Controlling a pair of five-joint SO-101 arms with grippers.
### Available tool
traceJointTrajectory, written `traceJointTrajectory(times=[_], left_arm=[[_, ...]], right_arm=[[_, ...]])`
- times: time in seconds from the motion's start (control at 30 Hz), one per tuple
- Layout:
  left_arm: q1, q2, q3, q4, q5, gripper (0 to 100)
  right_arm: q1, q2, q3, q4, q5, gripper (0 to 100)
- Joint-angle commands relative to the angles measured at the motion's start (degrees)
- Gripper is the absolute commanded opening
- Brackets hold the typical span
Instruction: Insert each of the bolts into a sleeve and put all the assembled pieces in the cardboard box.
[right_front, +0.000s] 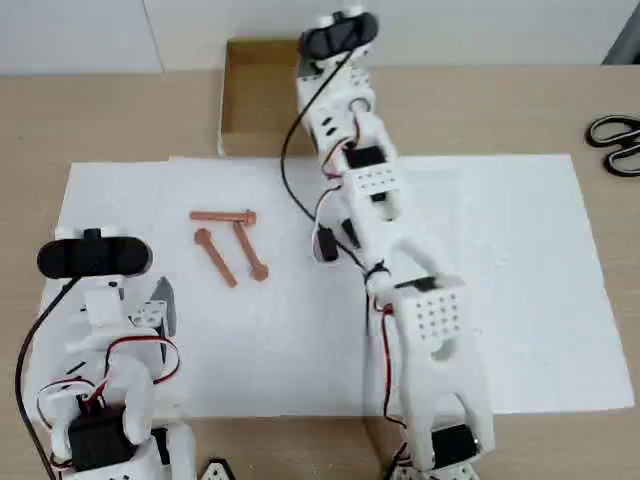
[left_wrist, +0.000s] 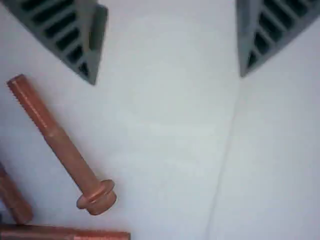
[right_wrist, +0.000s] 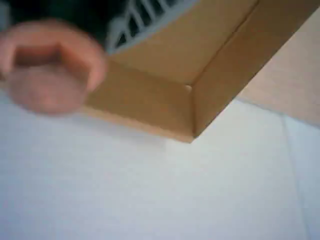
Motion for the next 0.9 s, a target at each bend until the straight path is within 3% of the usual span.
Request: traceJointTrajectory(times=[0.0,0.33,0.53,0.87], left_arm=[[-0.18,-0.44,-0.13,0.09,-0.26,17],[-0.18,-0.44,-0.13,0.0,-0.26,17],[-0.18,-0.44,-0.13,0.0,-0.26,18],[0.09,-0.44,-0.13,-0.09,-0.26,18]], right_arm=[[-0.57,3.74,-10.9,-1.54,0.44,0.3],[-0.13,17.27,-22.68,-1.45,0.53,1.3],[-0.22,18.07,-23.74,-0.57,0.44,19.9],[-0.13,18.07,-33.93,9.63,0.44,21.3]])
